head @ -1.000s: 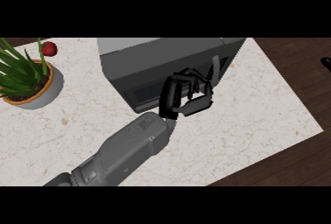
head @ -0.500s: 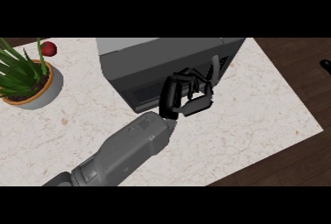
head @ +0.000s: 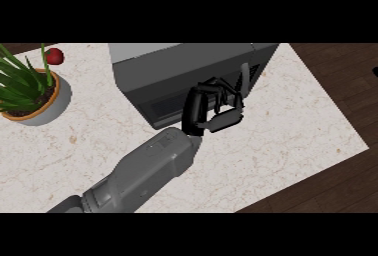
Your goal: Pick up the milk, place it into the microwave and close the microwave
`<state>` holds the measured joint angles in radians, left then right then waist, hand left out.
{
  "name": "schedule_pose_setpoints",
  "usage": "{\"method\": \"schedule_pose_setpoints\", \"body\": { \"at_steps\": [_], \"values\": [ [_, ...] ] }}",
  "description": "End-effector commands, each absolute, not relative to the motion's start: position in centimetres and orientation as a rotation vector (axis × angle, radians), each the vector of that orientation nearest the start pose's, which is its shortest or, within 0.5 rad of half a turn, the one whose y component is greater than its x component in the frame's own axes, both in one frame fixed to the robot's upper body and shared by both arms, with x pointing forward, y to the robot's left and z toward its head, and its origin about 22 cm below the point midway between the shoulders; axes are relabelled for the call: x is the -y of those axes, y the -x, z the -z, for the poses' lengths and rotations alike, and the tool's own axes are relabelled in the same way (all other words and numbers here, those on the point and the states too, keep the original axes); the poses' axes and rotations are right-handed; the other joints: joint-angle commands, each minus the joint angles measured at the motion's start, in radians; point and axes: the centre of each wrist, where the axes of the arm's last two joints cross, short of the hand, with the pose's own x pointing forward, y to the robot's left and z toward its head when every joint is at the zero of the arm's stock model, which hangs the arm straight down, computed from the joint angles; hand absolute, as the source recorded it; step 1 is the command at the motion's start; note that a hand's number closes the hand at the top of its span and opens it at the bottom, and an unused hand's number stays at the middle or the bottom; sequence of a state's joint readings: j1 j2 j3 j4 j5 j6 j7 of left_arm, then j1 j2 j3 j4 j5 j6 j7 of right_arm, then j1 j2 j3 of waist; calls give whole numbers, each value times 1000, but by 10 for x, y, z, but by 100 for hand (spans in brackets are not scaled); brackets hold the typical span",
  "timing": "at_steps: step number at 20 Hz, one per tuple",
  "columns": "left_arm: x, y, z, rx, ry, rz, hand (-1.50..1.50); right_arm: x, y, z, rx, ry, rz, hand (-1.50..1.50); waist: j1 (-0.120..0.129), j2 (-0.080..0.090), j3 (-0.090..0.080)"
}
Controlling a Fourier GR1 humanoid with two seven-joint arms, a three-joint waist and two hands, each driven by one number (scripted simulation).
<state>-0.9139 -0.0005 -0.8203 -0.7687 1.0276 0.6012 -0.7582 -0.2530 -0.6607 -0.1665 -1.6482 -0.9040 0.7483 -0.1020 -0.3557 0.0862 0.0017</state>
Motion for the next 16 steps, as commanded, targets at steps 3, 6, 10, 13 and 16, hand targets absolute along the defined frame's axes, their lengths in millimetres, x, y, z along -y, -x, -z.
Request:
{"method": "schedule_pose_setpoints", "body": {
  "at_steps": [3, 6, 10, 13, 16],
  "values": [
    [-9, -363, -40, 1931, 225, 97, 150, 358, -283, -181, 2032, -860, -589, -150, -13, 11, 2],
    [-17, -364, -27, 1895, 145, 102, 150, 361, -282, -181, 2033, -893, -586, -150, -13, 12, 3],
    [-23, -365, -19, 1840, 69, 72, 150, 357, -281, -181, 2012, -926, -608, -150, 10, 7, 1],
    [-25, -363, -13, 1815, 44, 65, 150, 358, -280, -181, 2007, -939, -608, -150, 22, 4, -1],
    [-30, -363, -6, 1780, -5, 61, 150, 362, -277, -187, 2007, -917, -626, -150, 40, -4, -2]
  ]
}}
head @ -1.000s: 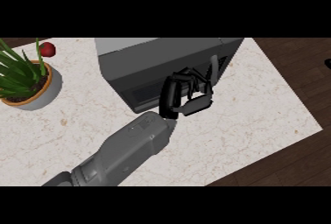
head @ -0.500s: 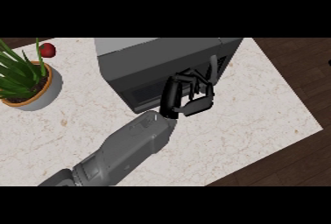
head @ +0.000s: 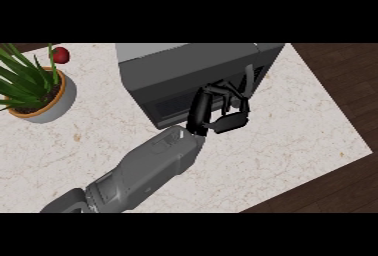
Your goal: Pick up the milk, place it into the microwave and close the microwave
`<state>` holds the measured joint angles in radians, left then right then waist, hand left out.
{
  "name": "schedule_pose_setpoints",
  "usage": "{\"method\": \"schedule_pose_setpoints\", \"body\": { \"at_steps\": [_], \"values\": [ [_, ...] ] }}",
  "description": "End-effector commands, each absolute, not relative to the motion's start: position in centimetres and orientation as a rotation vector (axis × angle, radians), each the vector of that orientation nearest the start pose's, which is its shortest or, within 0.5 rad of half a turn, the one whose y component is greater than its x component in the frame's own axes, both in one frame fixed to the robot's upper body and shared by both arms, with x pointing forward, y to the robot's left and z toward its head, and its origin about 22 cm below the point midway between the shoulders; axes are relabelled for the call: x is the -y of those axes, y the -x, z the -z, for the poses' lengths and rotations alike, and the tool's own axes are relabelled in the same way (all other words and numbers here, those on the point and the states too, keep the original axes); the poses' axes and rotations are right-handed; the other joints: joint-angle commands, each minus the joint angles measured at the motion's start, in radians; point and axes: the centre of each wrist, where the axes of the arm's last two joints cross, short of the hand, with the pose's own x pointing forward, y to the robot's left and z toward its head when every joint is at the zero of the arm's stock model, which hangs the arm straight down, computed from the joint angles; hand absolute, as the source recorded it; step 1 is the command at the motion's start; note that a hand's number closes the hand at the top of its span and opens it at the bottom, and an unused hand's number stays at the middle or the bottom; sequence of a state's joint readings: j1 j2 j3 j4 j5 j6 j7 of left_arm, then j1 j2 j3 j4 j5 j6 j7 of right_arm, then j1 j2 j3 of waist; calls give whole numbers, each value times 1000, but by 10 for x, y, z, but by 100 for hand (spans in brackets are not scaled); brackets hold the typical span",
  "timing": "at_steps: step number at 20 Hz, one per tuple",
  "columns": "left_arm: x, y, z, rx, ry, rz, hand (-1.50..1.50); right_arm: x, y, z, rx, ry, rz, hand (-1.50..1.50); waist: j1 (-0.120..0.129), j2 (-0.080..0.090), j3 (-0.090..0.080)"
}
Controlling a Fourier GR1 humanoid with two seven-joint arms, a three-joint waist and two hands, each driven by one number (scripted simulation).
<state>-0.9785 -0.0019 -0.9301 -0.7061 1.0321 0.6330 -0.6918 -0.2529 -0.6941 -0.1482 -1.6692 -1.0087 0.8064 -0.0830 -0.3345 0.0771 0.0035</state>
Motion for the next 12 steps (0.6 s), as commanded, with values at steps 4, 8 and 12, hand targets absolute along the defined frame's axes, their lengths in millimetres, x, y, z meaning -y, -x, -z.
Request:
{"method": "schedule_pose_setpoints", "body": {
  "at_steps": [4, 8, 12],
  "values": [
    [-35, -360, 3, 1713, -31, -1, 150, 372, -272, -191, 2019, -886, -601, -150, 49, 2, -5],
    [-40, -358, 8, 1714, -8, 3, -150, 376, -266, -189, 2012, -883, -585, -150, 59, -1, -6],
    [-35, -354, 10, 1709, 7, 4, -150, 374, -263, -195, 2005, -880, -599, -150, 64, -6, -8]
  ]
}}
